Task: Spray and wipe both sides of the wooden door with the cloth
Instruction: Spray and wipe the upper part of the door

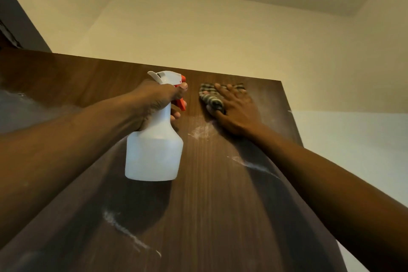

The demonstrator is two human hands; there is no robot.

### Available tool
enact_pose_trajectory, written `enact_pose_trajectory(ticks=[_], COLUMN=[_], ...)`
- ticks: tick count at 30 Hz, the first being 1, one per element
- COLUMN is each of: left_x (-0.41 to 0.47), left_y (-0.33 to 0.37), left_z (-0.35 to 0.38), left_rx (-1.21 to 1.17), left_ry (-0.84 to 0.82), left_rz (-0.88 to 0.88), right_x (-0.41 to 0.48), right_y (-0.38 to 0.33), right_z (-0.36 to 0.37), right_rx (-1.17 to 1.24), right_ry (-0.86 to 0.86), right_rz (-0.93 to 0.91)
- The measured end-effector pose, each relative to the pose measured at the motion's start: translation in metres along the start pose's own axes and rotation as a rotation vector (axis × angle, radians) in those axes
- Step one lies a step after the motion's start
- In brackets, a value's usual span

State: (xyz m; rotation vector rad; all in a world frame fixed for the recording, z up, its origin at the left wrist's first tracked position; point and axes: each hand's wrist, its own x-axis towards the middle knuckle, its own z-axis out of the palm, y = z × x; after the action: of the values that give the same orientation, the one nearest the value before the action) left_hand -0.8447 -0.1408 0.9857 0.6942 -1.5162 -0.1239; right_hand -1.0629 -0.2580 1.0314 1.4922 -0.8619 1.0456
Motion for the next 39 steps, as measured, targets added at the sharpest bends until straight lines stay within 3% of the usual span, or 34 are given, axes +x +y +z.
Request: enact_pose_trajectory(ticks=[4,7,11,15,19,22,25,28,32,35,39], left_x=[-0.006,-0.007,-0.004,-0.005,-0.010,-0.014,-0.018,-0.024,-0.039,-0.056,-0.070], left_y=[0.011,0.017,0.017,0.015,0.014,0.017,0.018,0.016,0.009,-0.004,-0.020], left_z=[0.031,0.048,0.063,0.080,0.098,0.109,0.116,0.119,0.120,0.123,0.126], left_rx=[0.001,-0.004,0.008,0.012,0.019,0.019,0.027,0.037,0.023,-0.004,-0.005], left_ry=[-0.031,-0.065,-0.081,-0.083,-0.075,-0.093,-0.100,-0.116,-0.139,-0.177,-0.199], left_rz=[0.044,0.064,0.070,0.065,0.034,0.037,0.050,0.059,0.049,0.028,-0.016], right_x=[0.005,0.032,0.040,-0.013,-0.044,-0.017,0.008,-0.007,-0.095,-0.149,-0.114], right_y=[0.066,0.079,0.065,0.064,0.107,0.127,0.128,0.114,0.103,0.109,0.094], right_z=[-0.011,-0.021,-0.022,-0.018,-0.019,-0.021,-0.020,-0.023,-0.019,-0.020,-0.016], right_rx=[0.008,0.028,0.070,0.047,0.042,0.153,0.120,0.020,0.043,0.155,0.195], right_ry=[0.085,0.037,-0.032,-0.071,0.039,0.053,0.028,0.004,-0.038,-0.026,0.019], right_rz=[0.286,0.403,0.267,0.091,0.257,0.396,0.423,0.260,0.076,0.207,0.385])
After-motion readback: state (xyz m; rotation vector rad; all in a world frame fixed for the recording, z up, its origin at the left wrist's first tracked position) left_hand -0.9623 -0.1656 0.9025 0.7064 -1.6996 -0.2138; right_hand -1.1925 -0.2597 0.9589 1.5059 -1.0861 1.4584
